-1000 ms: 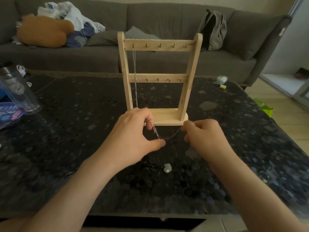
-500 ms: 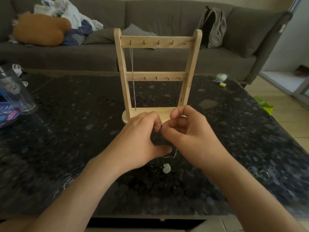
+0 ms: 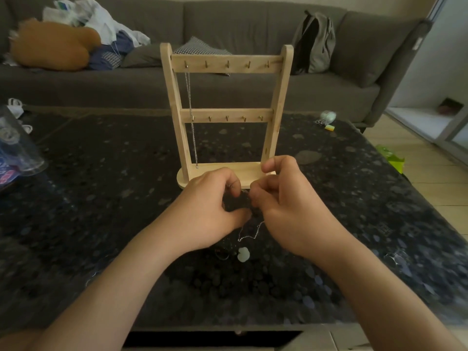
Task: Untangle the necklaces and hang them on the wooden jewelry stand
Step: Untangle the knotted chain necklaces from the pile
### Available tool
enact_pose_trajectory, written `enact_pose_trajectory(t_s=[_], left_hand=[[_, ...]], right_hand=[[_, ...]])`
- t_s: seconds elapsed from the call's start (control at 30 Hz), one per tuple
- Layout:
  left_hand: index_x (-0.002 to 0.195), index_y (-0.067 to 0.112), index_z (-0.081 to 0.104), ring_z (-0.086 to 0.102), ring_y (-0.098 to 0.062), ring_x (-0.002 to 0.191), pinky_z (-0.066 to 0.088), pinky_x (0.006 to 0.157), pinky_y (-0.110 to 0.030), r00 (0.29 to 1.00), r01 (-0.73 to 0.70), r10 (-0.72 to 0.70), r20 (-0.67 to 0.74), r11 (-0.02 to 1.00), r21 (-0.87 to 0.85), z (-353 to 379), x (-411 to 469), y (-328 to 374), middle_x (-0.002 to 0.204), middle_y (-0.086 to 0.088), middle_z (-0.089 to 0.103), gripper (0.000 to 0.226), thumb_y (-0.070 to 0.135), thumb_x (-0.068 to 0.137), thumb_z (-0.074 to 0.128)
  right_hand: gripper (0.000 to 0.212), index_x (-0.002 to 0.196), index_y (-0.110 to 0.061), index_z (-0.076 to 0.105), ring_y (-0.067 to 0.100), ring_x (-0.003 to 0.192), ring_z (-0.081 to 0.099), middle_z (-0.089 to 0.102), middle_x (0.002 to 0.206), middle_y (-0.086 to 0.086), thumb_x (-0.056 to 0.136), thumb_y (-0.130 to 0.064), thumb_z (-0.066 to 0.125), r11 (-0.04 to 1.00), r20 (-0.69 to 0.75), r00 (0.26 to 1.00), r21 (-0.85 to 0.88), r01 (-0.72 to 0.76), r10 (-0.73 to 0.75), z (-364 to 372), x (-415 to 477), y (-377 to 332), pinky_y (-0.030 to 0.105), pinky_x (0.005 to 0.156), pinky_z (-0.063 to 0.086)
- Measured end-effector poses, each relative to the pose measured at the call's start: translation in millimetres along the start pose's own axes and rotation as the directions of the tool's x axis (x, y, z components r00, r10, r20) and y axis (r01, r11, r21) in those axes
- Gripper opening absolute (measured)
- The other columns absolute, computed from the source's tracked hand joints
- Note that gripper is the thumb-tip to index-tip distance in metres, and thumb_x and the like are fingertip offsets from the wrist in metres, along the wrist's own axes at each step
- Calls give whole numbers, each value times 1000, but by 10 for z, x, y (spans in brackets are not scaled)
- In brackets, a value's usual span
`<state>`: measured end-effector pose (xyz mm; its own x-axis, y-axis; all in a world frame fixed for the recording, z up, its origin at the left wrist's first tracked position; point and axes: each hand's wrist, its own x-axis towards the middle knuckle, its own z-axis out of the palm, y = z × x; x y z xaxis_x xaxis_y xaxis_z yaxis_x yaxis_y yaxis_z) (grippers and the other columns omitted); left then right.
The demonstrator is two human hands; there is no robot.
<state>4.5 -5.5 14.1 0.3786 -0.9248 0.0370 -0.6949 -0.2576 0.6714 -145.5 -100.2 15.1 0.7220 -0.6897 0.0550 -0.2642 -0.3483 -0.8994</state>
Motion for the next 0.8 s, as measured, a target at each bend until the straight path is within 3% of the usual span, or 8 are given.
enact_pose_trajectory(t_s=[0.17, 0.23, 0.33, 0.4, 0.47, 0.53, 0.63, 0.8], left_hand=[[91, 27, 71, 55, -9, 64, 48, 69, -36, 998, 55, -53, 13, 959, -279, -3, 2, 45, 69, 10, 59, 3, 26, 93, 73], [89, 24, 74, 53, -9, 62, 46, 68, -38, 999, 31, -38, -15, 944, -329, 2, -16, 57, 66, 6, 55, 12, 34, 95, 71], [95, 30, 72, 65, -13, 69, 54, 69, -39, 991, -84, 45, -123, 940, -330, -11, -43, 71, 80, -3, 67, 6, 34, 99, 73], [98, 35, 67, 73, -21, 81, 60, 76, -42, 978, -170, 121, -168, 934, -313, -34, -57, 48, 95, 0, 70, 12, 25, 101, 73], [94, 35, 67, 71, -24, 79, 59, 73, -43, 967, -239, 202, -158, 934, -266, -67, -63, 27, 97, 6, 68, 21, 16, 101, 72], [85, 36, 72, 66, -17, 74, 56, 68, -33, 959, -258, 226, -172, 946, -195, -89, -69, 4, 91, 9, 66, 27, 11, 97, 72], [77, 37, 79, 64, -12, 71, 48, 64, -17, 945, -248, 210, -250, 959, -134, -89, -86, 9, 90, 12, 68, 16, 24, 85, 74], [87, 38, 84, 63, -12, 64, 47, 60, -19, 929, -251, 193, -316, 955, -155, -56, -73, 8, 92, 13, 74, 9, 39, 82, 76]], right_hand=[[28, 123, -25, 41, -1, 66, 59, 71, 100, 12, 109, -7, 56, 1000, -9, 1000, 17, 10, -9, -58, -51, 0, 17, 59, 50], [25, 124, -26, 43, 4, 69, 61, 73, 99, 10, 109, -11, 57, 998, -6, 1000, 65, -8, 8, -81, -68, 3, 24, 61, 53], [27, 129, -22, 47, 14, 82, 67, 75, 97, 5, 108, -13, 61, 979, -27, 997, 192, -61, 67, -108, -77, 16, 45, 80, 61], [32, 136, -17, 49, 13, 89, 71, 76, 99, 5, 107, -13, 63, 954, -28, 993, 281, -105, 117, -125, -76, 20, 40, 87, 64], [37, 141, -12, 48, 12, 91, 70, 73, 100, 5, 107, -10, 63, 917, -10, 990, 376, -130, 144, -131, -78, 20, 31, 84, 60], [38, 142, -11, 48, 13, 92, 69, 71, 103, 7, 107, -7, 62, 889, 1, 988, 436, -141, 156, -127, -77, 23, 28, 84, 57], [39, 142, -12, 48, 14, 92, 68, 71, 104, 8, 106, -5, 62, 870, 0, 986, 470, -147, 166, -118, -73, 33, 31, 86, 58], [43, 146, -10, 47, 15, 93, 69, 74, 110, 12, 106, -5, 62, 869, 17, 989, 476, -137, 147, -92, -36, 65, 32, 87, 55]])
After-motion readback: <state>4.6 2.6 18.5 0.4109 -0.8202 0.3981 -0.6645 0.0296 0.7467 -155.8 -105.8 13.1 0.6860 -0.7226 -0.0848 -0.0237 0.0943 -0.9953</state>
